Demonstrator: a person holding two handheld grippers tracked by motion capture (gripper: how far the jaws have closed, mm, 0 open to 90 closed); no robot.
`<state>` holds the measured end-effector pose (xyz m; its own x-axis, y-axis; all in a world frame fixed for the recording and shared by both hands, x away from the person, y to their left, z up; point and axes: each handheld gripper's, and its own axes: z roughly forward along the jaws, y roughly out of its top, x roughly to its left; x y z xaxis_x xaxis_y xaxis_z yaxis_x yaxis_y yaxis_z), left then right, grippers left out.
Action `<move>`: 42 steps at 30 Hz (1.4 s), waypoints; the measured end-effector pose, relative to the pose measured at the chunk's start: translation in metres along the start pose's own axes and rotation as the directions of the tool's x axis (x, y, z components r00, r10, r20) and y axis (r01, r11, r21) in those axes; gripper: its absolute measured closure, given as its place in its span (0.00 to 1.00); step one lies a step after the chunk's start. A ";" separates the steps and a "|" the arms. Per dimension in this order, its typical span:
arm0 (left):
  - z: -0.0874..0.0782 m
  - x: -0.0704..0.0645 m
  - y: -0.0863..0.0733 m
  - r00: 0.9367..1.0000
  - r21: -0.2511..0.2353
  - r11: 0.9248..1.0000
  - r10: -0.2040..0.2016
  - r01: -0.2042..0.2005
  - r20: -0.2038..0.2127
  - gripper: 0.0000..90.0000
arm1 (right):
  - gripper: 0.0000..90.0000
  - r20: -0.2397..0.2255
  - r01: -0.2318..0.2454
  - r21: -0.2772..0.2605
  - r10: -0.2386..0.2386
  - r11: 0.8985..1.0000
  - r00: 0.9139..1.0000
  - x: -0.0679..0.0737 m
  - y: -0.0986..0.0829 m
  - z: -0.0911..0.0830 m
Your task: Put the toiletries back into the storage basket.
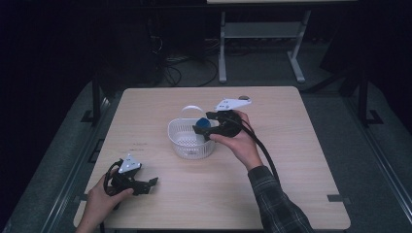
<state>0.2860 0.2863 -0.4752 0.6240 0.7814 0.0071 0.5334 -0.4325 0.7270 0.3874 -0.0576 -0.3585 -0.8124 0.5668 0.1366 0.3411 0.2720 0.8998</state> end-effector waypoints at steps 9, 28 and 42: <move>0.000 0.000 0.000 1.000 -0.002 1.000 -0.001 0.001 0.000 0.14 | 0.27 0.030 0.004 0.020 -0.004 1.000 1.000 -0.003 0.000 -0.020; 0.000 0.000 0.000 1.000 -0.001 1.000 -0.001 0.001 0.000 0.14 | 0.26 0.090 -0.038 0.024 0.035 0.999 0.995 -0.016 -0.024 -0.060; 0.000 0.000 0.000 1.000 -0.001 1.000 -0.001 0.001 0.000 0.14 | 0.26 0.133 -0.063 0.040 0.057 0.997 0.989 -0.018 -0.057 -0.085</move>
<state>0.2859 0.2862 -0.4753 0.6236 0.7818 0.0069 0.5332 -0.4317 0.7275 0.3426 -0.1491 -0.3770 -0.7213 0.6801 0.1313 0.4101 0.2666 0.8722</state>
